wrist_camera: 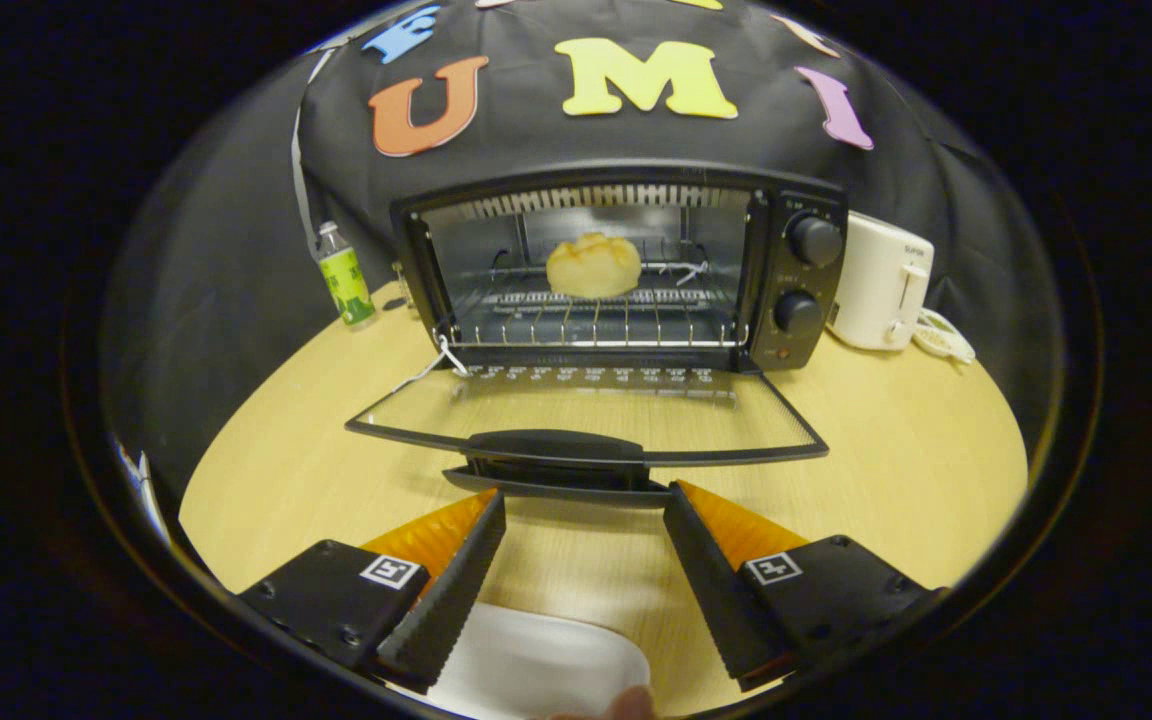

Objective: Open the toaster oven, put the food inside, and close the toaster oven door.

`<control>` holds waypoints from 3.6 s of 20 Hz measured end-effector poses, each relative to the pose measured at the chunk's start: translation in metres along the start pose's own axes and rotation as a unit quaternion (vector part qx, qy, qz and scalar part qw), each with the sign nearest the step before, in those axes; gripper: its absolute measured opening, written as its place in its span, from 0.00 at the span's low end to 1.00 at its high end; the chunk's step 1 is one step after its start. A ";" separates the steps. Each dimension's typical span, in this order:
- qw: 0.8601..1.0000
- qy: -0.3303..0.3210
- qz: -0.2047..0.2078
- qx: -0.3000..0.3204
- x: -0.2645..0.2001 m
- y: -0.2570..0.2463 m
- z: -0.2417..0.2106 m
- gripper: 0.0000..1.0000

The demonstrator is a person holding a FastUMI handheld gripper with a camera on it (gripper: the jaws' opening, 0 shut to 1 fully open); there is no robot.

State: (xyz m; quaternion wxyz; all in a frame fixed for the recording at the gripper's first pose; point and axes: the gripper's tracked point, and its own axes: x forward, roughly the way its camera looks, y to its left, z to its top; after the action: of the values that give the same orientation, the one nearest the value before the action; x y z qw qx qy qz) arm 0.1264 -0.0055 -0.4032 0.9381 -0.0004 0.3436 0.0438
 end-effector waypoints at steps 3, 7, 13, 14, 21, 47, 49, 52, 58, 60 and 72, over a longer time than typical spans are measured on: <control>0.999 -0.039 0.017 0.033 -0.002 -0.001 0.028 1.00; 0.993 -0.097 0.017 0.063 -0.010 -0.010 0.075 1.00; 0.983 -0.181 0.003 0.043 -0.056 -0.011 0.141 1.00; 0.980 -0.194 0.001 0.040 -0.065 -0.011 0.148 1.00; 0.969 -0.244 -0.015 0.021 -0.134 -0.007 0.171 1.00; 0.944 -0.318 -0.077 -0.038 -0.343 0.075 0.119 1.00; 0.942 -0.320 -0.084 -0.050 -0.341 0.082 0.115 1.00; 0.944 -0.316 -0.076 -0.056 -0.334 0.093 0.110 1.00; 0.951 -0.302 -0.056 -0.045 -0.313 0.112 0.108 1.00; 0.955 -0.286 -0.057 -0.048 -0.299 0.118 0.106 1.00; 0.960 -0.272 -0.060 -0.016 -0.271 0.122 0.096 1.00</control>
State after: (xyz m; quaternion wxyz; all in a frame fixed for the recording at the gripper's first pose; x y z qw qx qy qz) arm -0.0275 0.0964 -0.1513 0.9969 -0.0240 0.0739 -0.0087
